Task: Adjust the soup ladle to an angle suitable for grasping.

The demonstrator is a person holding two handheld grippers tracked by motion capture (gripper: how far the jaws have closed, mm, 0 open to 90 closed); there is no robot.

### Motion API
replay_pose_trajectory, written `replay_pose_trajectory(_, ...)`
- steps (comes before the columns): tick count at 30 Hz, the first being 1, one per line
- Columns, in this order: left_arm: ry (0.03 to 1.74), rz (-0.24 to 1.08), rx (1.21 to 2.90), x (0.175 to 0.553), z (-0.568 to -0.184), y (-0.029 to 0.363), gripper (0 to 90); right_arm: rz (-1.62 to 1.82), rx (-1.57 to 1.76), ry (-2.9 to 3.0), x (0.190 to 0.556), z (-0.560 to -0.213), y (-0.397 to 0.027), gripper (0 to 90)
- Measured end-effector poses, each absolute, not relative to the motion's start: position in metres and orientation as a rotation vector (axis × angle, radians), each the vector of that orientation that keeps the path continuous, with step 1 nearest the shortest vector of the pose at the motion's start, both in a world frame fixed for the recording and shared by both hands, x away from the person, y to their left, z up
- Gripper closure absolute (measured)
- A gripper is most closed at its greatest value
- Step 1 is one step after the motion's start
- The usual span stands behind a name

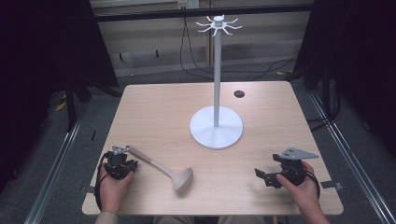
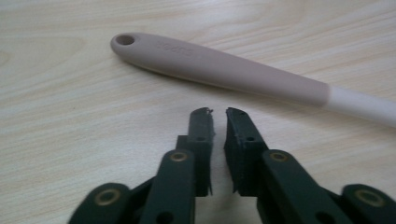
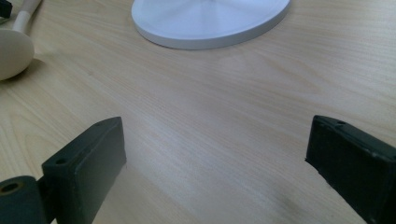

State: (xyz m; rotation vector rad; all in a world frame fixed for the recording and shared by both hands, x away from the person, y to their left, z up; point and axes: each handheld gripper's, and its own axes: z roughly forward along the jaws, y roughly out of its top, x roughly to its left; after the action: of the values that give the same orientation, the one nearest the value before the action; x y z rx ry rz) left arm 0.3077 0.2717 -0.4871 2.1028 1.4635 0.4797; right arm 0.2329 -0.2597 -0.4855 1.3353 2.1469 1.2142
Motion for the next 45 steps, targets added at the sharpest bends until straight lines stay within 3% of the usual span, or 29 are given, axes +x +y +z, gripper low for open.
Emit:
replay_pose_trajectory(9, 1.480, 0.524, 2.071, 0.317, -0.484, 0.273, 90.0, 1.215, 1.335, 2.138, 0.228, -0.484, -0.262, 4.2)
replay_pose_trajectory(45, 1.486, 0.506, 2.041, 0.351, -0.489, 0.254, 90.0, 1.209, 1.368, 2.087, 0.209, -0.479, -0.282, 4.2)
